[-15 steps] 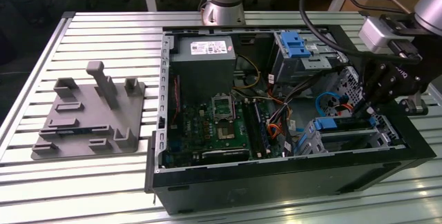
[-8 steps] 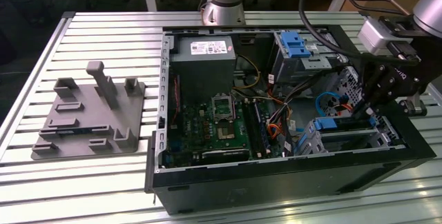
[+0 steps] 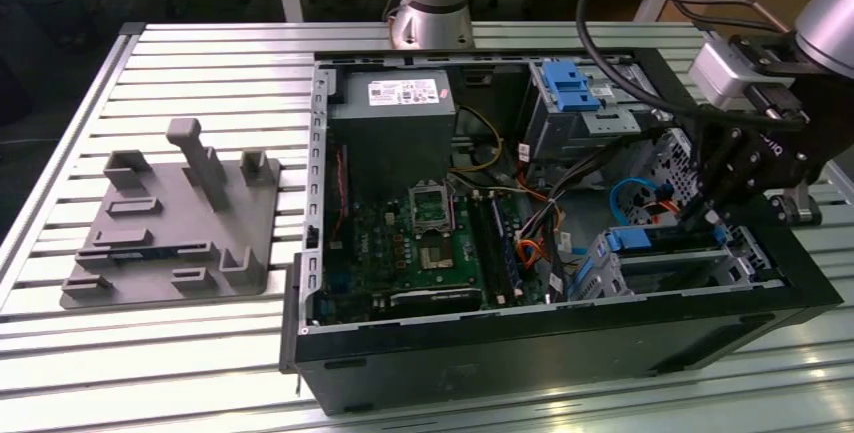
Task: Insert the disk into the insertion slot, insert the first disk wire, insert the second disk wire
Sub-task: 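Insert the first disk wire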
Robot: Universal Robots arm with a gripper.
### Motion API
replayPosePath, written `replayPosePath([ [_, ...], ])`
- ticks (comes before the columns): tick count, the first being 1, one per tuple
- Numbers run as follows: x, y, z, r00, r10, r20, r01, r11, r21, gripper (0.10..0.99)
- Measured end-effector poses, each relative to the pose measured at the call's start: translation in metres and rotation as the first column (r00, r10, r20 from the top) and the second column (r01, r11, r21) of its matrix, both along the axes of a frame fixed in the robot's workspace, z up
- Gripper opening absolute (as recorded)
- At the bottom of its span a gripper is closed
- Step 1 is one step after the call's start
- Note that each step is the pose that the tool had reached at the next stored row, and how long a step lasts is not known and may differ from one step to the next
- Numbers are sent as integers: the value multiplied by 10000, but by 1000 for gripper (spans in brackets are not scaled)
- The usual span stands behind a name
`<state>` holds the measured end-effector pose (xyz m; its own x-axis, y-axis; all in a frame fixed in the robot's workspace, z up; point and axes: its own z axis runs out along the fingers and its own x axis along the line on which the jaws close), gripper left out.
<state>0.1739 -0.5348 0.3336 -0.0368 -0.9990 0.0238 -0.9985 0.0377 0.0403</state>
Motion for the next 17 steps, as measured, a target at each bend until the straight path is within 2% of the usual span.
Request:
replayPosePath([
  [15, -1, -12, -63, 10000, 67, -3, -67, 10000, 5, 173],
  [17, -2, -12, -42, 10000, 73, -1, -73, 10000, 1, 294],
])
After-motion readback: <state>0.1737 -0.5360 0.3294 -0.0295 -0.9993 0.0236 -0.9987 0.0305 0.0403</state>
